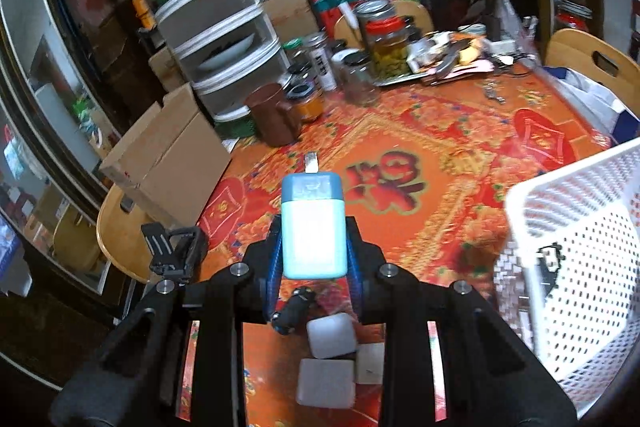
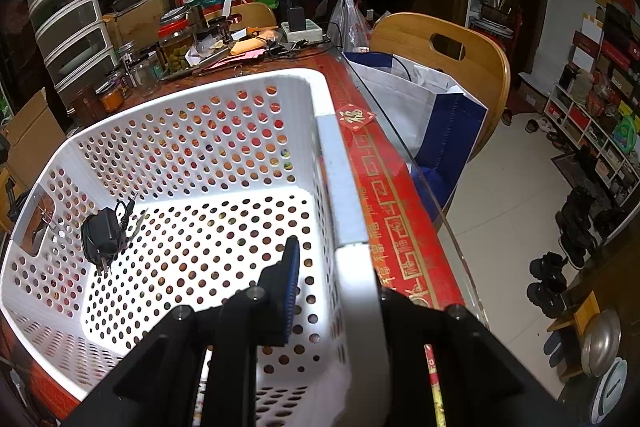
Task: Organize rigid objects
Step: 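Carry the teal charger into the basket and release it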
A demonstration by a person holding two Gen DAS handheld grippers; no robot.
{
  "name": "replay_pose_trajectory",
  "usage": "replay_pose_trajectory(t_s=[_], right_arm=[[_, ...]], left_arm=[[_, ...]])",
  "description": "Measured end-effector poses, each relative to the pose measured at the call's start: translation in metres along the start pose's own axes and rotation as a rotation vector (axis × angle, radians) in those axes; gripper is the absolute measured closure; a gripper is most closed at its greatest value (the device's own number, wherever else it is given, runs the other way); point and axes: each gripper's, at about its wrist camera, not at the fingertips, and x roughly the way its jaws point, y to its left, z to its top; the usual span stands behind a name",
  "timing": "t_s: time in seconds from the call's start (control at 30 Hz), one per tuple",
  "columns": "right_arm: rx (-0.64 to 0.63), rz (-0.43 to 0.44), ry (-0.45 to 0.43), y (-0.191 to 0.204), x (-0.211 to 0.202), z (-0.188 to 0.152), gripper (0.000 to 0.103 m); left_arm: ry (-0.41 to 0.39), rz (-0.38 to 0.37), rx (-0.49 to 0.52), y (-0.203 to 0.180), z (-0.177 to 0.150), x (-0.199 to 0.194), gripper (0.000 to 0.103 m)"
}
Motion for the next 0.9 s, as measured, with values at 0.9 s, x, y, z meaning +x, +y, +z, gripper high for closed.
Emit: replay_pose_trajectory(t_s=[0.9], right_arm=[[0.001, 0.033, 0.000, -0.002, 0.001, -0.001, 0.085]], left_arm=[[0.210, -0.154, 0.620, -0.275, -0.031, -0.008, 0.078]])
